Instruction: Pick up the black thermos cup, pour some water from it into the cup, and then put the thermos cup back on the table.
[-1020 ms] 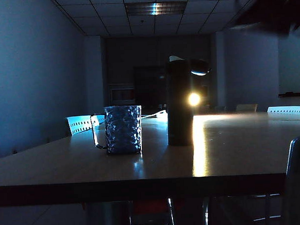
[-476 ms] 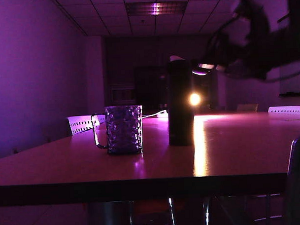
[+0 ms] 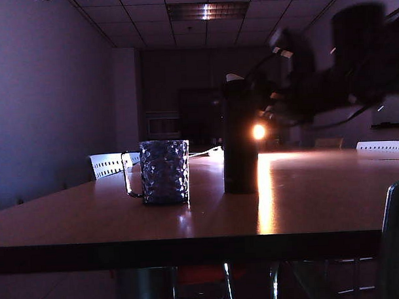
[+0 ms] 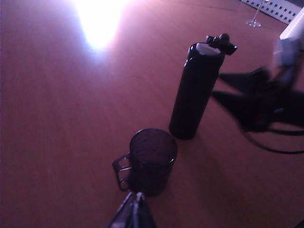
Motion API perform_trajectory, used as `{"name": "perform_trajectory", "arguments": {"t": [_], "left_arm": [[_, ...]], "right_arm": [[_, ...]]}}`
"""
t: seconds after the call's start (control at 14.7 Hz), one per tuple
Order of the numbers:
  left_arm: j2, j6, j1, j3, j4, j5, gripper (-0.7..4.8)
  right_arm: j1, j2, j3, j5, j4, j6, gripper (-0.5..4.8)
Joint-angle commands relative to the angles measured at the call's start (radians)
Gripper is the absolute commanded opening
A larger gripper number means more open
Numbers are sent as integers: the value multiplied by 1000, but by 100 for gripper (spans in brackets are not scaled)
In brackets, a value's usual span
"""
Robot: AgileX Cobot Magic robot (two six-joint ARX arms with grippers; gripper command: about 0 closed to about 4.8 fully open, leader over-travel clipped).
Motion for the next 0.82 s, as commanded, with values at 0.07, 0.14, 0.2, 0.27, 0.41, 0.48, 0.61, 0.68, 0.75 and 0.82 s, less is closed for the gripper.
{"name": "perform_trajectory", "arguments": {"t": [0.07,0.14,0.2,0.27,0.41,0.48,0.61,0.68,0.75,0.82], "left_arm": [[-1,8,2,7,13,5,-6],[-1,8,2,7,13,5,-6],[-1,8,2,7,13,5,-6],[-1,8,2,7,13,5,-6],[-1,7,2,7,13,5,-6],[-1,7,2,7,13,5,-6],[-1,-4,2,7,13,21,-6],[-1,-4,2,7,13,22,-6],[-1,-7,2,7,13,29,-6],[-1,-11,2,7,13,29,-6]], "right_arm": [[10,56,52,11,15,-3,479],[15,81,71,13,15,-3,479],[26,104,89,13,17,-3,479],[33,121,102,13,20,-5,479],[50,158,135,8,30,-26,479],[51,175,153,1,30,-26,479],[51,196,172,2,29,-29,479],[51,206,183,2,28,-34,479],[51,218,196,2,27,-53,479],[51,234,213,2,29,-56,479]]}}
